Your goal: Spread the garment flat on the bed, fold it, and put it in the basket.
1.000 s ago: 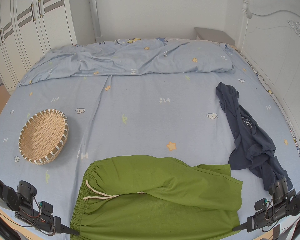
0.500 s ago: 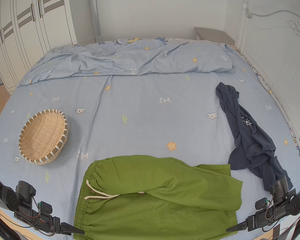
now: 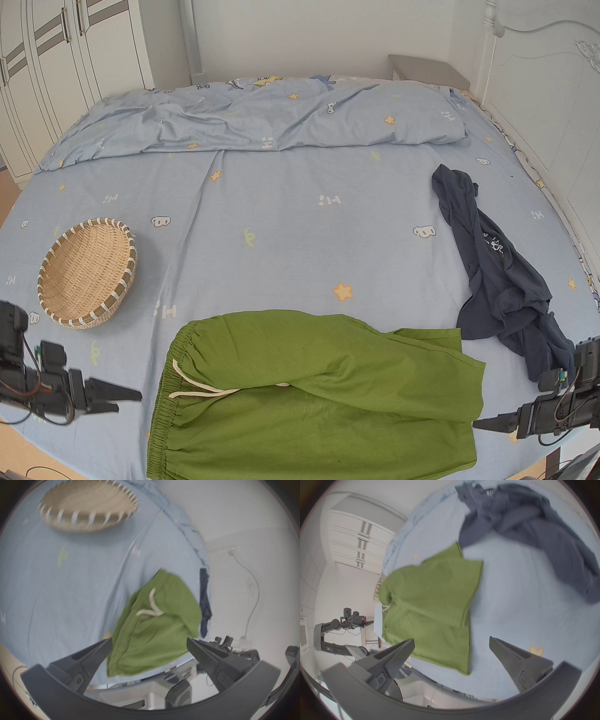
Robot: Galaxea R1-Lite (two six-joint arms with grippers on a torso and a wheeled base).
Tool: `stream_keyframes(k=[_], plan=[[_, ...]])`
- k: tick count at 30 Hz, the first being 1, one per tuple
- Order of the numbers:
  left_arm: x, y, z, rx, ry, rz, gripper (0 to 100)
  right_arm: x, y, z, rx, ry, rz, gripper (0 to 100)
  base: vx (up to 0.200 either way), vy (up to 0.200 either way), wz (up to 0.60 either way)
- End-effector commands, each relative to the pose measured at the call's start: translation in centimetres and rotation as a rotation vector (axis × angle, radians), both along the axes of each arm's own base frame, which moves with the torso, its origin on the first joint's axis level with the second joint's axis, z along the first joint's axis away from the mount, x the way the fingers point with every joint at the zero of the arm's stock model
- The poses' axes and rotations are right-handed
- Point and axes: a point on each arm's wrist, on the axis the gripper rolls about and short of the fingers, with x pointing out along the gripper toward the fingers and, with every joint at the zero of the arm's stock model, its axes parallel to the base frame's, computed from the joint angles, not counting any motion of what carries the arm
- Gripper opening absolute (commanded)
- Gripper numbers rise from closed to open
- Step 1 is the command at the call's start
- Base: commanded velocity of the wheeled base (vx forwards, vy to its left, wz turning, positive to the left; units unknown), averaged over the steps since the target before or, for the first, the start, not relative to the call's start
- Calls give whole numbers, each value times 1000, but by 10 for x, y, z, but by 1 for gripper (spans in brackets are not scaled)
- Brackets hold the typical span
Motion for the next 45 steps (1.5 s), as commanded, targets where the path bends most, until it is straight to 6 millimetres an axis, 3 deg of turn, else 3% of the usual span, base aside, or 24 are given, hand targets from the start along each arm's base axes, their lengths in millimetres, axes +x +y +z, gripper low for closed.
stream_keyframes(k=[1, 3, 4, 5, 9, 15, 19, 33, 45], plan=[[49, -11, 67, -79, -122, -26, 100, 7, -8, 60, -9, -383, -62, 100, 0, 0, 0], [59, -11, 69, -88, -115, -27, 100, 12, -8, 66, -11, -410, -63, 100, 0, 0, 0], [81, -10, 67, -96, -89, -36, 100, 23, -9, 79, -12, -448, -69, 100, 0, 0, 0], [86, -10, 65, -97, -81, -36, 100, 26, -10, 81, -12, -451, -70, 100, 0, 0, 0], [143, -3, 47, -103, -32, -31, 100, 61, -11, 96, -12, -464, -65, 100, 0, 0, 0], [187, 0, 38, -118, -15, -21, 100, 71, -5, 95, -8, -450, -27, 100, 0, 0, 0], [208, -12, 22, -129, 27, -51, 100, 70, -2, 89, -6, -430, -9, 100, 0, 0, 0], [222, -39, -11, -132, 122, -126, 100, 66, 1, 87, -1, -423, 9, 100, 0, 0, 0], [219, -49, -14, -130, 141, -153, 100, 66, 3, 85, 1, -413, 16, 100, 0, 0, 0]])
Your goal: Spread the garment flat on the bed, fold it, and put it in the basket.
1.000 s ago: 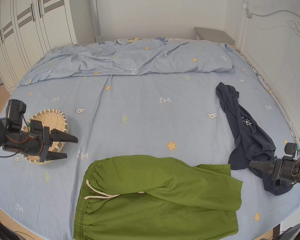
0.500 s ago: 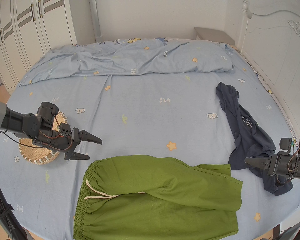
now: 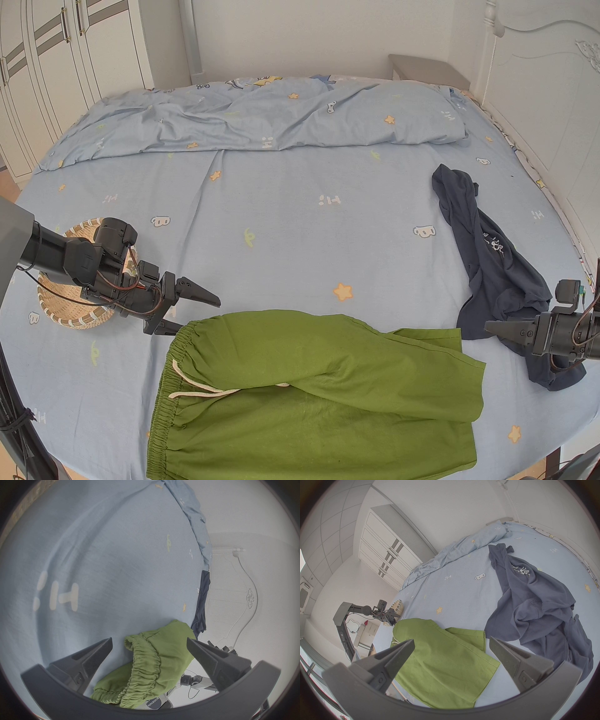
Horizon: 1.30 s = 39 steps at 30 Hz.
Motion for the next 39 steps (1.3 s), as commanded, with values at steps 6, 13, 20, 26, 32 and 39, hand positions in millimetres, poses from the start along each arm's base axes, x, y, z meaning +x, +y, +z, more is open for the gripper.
stream_keyframes(k=[6, 13, 20, 26, 32, 39], plan=[[-5, -14, -6, 0, 28, -40, 0, 0, 2, -2, 1, 8, 11, 100, 0, 0, 0], [-10, -19, -5, 1, 34, -57, 0, 0, 2, -2, 2, 9, 8, 100, 0, 0, 0], [-43, -19, 19, -6, -3, -66, 0, 0, 0, 0, 4, 3, -4, 100, 0, 0, 0], [-83, -22, 37, -8, -51, -94, 0, -5, -4, -10, 4, 74, -25, 100, 0, 0, 0], [-83, -21, 39, -8, -61, -91, 0, 3, -11, -46, -6, 254, -50, 100, 0, 0, 0], [-80, -20, 39, -10, -84, -88, 0, 18, -11, -83, -61, 376, 7, 100, 0, 0, 0]])
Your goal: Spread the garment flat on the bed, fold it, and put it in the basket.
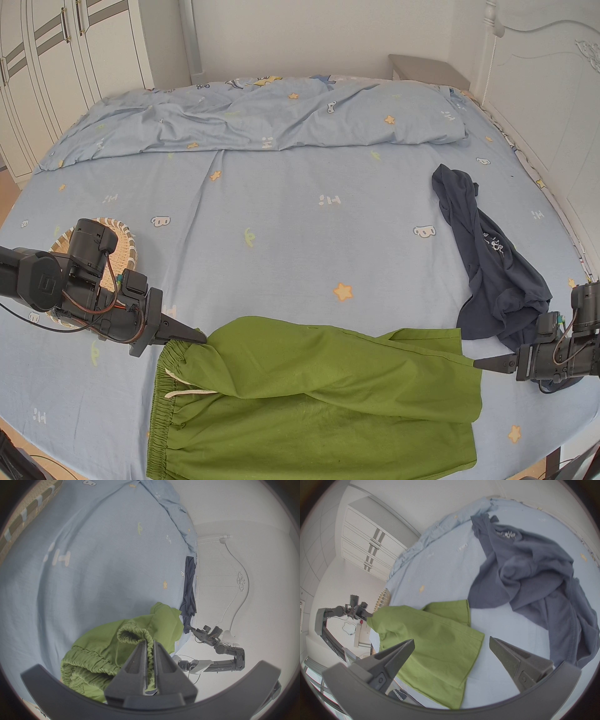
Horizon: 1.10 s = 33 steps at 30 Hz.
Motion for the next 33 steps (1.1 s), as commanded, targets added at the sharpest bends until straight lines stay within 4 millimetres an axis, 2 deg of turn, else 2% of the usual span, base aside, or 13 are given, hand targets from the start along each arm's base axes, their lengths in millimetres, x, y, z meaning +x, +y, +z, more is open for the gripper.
stream_keyframes(k=[1, 6, 18, 19, 33], plan=[[1, 0, 2, -3, -22, 2, 0, 15, -1, -43, -21, 145, 35, 100, 0, 0, 0], [1, 2, 4, -4, -30, 8, 0, 21, 1, -62, -21, 107, 43, 100, 0, 0, 0], [3, 2, 5, -5, -33, 10, 0, 26, 9, -63, 6, 75, 63, 100, 0, 0, 0], [3, 3, 5, -4, -33, 13, 0, 26, 9, -63, 10, 76, 61, 0, 0, 0, 0], [4, 5, 5, -7, -51, 20, 0, 29, 5, -57, 24, 16, 31, 0, 0, 0, 0]])
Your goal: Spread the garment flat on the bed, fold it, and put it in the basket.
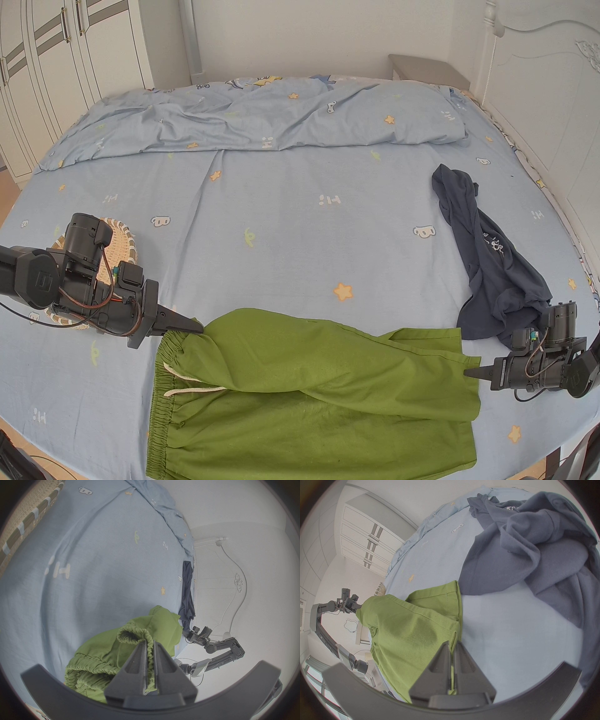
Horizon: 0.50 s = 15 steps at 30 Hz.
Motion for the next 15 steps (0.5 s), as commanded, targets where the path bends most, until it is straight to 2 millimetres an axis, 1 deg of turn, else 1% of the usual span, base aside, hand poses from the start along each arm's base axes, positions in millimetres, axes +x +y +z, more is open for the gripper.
stream_keyframes(k=[1, 4, 6, 7, 8, 9, 10, 11, 12, 13, 14, 15], plan=[[0, 0, -1, 0, 3, 1, 0, 0, -1, 1, -3, -6, -6, 0, 0, 0, 0], [0, 1, -1, 0, 3, 3, 0, 1, -4, 6, -4, -30, -24, 0, 0, 0, 0], [1, 3, -1, 1, 0, 10, 0, -1, -5, 13, -7, -65, -28, 0, 0, 0, 0], [1, 6, 0, 1, -4, 20, 0, -3, -5, 22, -7, -101, -33, 0, 0, 0, 0], [1, 6, 0, 1, -4, 20, 0, -3, -5, 23, -7, -102, -35, 0, 0, 0, 0], [2, 9, 0, 1, -7, 31, 0, -7, -4, 36, -2, -151, -49, 0, 0, 0, 0], [2, 9, 0, 1, -7, 31, 0, -7, -4, 36, -2, -151, -49, 0, 0, 0, 0], [3, 13, 2, 6, -17, 46, 0, -11, -3, 53, 12, -209, -72, 0, 0, 0, 0], [3, 14, 2, 8, -22, 51, 0, -11, -3, 57, 17, -220, -80, 0, 0, 0, 0], [4, 15, 2, 7, -33, 57, 0, -10, -2, 68, 28, -248, -88, 0, 0, 0, 0], [4, 16, 2, 6, -39, 58, 0, -9, -2, 74, 30, -258, -90, 0, 0, 0, 0], [5, 17, 2, 6, -53, 65, 0, -7, 0, 84, 33, -270, -83, 0, 0, 0, 0]])
